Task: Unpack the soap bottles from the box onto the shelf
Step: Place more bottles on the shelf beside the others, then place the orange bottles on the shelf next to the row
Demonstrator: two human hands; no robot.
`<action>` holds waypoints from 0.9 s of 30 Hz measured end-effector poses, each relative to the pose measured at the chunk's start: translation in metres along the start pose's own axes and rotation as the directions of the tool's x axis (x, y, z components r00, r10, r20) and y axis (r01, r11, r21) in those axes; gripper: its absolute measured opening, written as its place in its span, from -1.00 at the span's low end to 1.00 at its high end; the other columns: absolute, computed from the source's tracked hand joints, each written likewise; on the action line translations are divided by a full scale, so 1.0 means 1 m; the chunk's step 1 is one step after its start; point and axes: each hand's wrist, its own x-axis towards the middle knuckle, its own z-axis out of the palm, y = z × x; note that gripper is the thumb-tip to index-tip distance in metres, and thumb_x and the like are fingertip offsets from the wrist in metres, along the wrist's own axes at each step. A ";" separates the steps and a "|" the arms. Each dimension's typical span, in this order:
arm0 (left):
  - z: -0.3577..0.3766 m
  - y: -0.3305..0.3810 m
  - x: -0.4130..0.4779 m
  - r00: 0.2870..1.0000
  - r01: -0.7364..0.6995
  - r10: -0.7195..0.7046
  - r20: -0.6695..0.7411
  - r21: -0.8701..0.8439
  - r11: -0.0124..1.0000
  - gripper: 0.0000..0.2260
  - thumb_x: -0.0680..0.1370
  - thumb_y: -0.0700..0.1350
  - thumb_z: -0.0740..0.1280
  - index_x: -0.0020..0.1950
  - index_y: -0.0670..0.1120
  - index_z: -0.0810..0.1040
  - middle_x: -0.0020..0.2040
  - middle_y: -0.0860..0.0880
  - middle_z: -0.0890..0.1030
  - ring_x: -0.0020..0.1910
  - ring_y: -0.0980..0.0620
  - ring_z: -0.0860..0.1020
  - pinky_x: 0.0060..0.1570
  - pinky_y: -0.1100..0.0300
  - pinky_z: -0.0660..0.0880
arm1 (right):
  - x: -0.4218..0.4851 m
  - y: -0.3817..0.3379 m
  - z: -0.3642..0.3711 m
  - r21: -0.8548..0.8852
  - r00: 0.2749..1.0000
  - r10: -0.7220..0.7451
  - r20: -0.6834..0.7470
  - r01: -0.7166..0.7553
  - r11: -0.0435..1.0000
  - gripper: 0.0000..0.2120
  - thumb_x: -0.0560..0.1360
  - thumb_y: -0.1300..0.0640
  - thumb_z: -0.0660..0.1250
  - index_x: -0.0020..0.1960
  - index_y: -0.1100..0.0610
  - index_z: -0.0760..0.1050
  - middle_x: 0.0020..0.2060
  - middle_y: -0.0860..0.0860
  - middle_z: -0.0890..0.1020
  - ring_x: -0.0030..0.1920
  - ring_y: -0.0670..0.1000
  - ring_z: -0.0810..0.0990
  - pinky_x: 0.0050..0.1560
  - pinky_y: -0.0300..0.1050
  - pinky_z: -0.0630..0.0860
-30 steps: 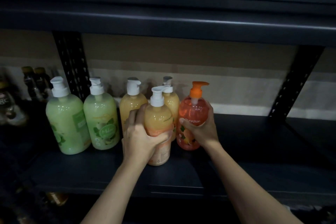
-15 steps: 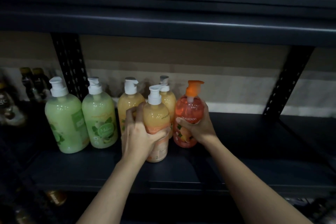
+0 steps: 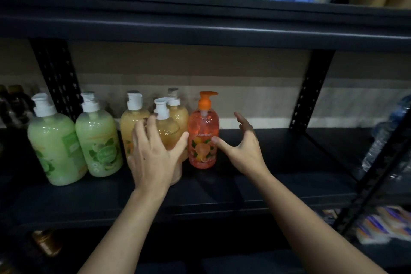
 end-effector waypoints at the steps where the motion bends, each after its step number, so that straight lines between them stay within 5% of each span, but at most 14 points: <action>1: -0.002 0.008 -0.002 0.998 -0.044 0.042 -0.039 -0.032 0.999 -0.41 0.46 0.20 0.41 0.30 -0.19 0.42 0.15 -0.16 0.47 0.07 -0.14 0.54 -0.27 -0.02 0.55 | -0.005 -0.002 -0.007 -0.007 1.000 -0.010 -0.012 0.009 1.000 -0.14 0.35 -0.15 0.54 0.53 -0.13 0.18 0.49 -0.09 0.28 0.49 -0.09 0.24 0.40 -0.11 0.28; 7: -0.002 0.062 -0.015 0.969 -0.211 0.243 0.052 -0.346 0.914 -0.78 0.55 -0.08 0.36 0.16 -0.11 0.50 -0.03 0.01 0.54 -0.08 0.04 0.53 -0.13 0.16 0.50 | -0.036 -0.013 -0.050 -0.065 0.991 -0.128 -0.044 0.125 0.990 -0.42 0.50 -0.03 0.42 0.46 -0.11 0.29 0.39 -0.18 0.37 0.41 -0.18 0.31 0.42 -0.03 0.35; 11: 0.012 0.096 -0.039 0.927 -0.205 0.333 0.173 -0.510 0.835 -0.75 0.54 -0.04 0.34 0.18 -0.06 0.49 -0.02 0.07 0.52 0.01 0.08 0.52 0.00 0.11 0.52 | -0.070 -0.006 -0.086 -0.095 0.981 -0.154 -0.119 0.143 0.985 -0.49 0.50 0.07 0.42 0.41 -0.04 0.39 0.27 -0.18 0.47 0.30 -0.25 0.41 0.30 -0.10 0.47; 15: 0.034 0.143 -0.087 0.825 -0.186 0.464 0.324 -0.619 0.763 -0.64 0.52 0.11 0.25 0.26 -0.01 0.46 0.09 0.13 0.51 0.14 0.15 0.49 0.08 0.26 0.42 | -0.118 0.024 -0.138 -0.158 0.967 -0.118 -0.226 0.083 0.984 -0.55 0.50 0.11 0.43 0.36 -0.02 0.44 0.24 -0.17 0.50 0.29 -0.22 0.45 0.23 -0.18 0.48; 21: 0.069 0.234 -0.203 0.568 -0.110 0.661 0.491 -0.751 0.652 -0.63 0.52 0.09 0.30 0.27 -0.02 0.47 0.14 0.13 0.51 0.18 0.13 0.47 0.14 0.32 0.35 | -0.225 0.101 -0.235 -0.264 0.898 0.078 -0.433 -0.208 0.942 -0.63 0.49 0.07 0.41 0.28 0.01 0.49 0.17 -0.16 0.55 0.21 -0.21 0.51 0.17 -0.28 0.46; 27: 0.095 0.309 -0.362 0.121 -0.002 0.772 0.623 -0.778 0.628 -0.65 0.55 0.05 0.35 0.29 -0.03 0.48 0.18 0.10 0.48 0.22 0.10 0.45 0.19 0.22 0.37 | -0.374 0.189 -0.318 -0.146 0.669 0.374 -0.642 -0.586 0.797 -0.66 0.46 0.01 0.34 0.23 -0.01 0.52 0.12 -0.15 0.57 0.13 -0.19 0.53 0.16 -0.23 0.47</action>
